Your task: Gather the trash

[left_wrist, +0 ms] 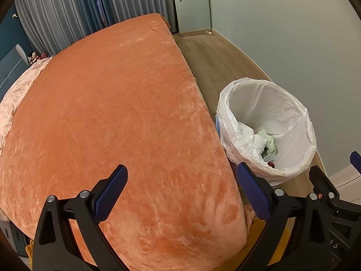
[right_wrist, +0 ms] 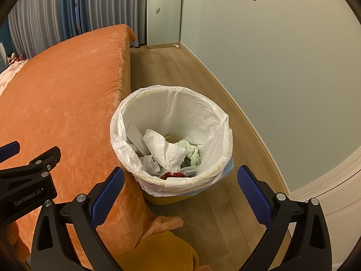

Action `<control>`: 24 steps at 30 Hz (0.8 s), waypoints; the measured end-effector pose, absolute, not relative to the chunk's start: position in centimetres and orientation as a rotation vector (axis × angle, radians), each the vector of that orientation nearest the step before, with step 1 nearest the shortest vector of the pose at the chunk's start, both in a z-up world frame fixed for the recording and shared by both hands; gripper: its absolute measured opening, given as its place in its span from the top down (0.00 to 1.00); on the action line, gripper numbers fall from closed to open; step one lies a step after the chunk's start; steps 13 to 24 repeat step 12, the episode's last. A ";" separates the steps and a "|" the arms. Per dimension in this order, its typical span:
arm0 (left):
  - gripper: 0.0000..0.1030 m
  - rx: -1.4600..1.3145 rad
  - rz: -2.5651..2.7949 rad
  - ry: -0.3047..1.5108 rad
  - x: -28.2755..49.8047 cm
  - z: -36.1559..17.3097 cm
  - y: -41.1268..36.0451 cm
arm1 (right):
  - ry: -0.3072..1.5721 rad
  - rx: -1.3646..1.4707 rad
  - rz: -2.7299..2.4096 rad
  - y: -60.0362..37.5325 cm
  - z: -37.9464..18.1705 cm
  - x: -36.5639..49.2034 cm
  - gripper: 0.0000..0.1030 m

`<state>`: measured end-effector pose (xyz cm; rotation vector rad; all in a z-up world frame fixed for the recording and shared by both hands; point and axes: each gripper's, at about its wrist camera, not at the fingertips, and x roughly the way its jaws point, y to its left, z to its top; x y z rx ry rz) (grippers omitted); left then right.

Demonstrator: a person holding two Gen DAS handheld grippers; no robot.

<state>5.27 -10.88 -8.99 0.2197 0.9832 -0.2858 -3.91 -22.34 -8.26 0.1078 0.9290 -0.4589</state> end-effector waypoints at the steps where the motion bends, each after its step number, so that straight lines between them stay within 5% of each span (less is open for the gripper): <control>1: 0.10 0.220 -0.287 0.983 5.3 -9.0 -10.9 | 0.928 0.108 -0.460 -22.3 -8.3 -3.9 0.07; 24: 0.10 0.200 -0.295 1.007 5.3 -9.5 -10.8 | 0.932 0.113 -0.467 -22.6 -8.6 -4.3 0.07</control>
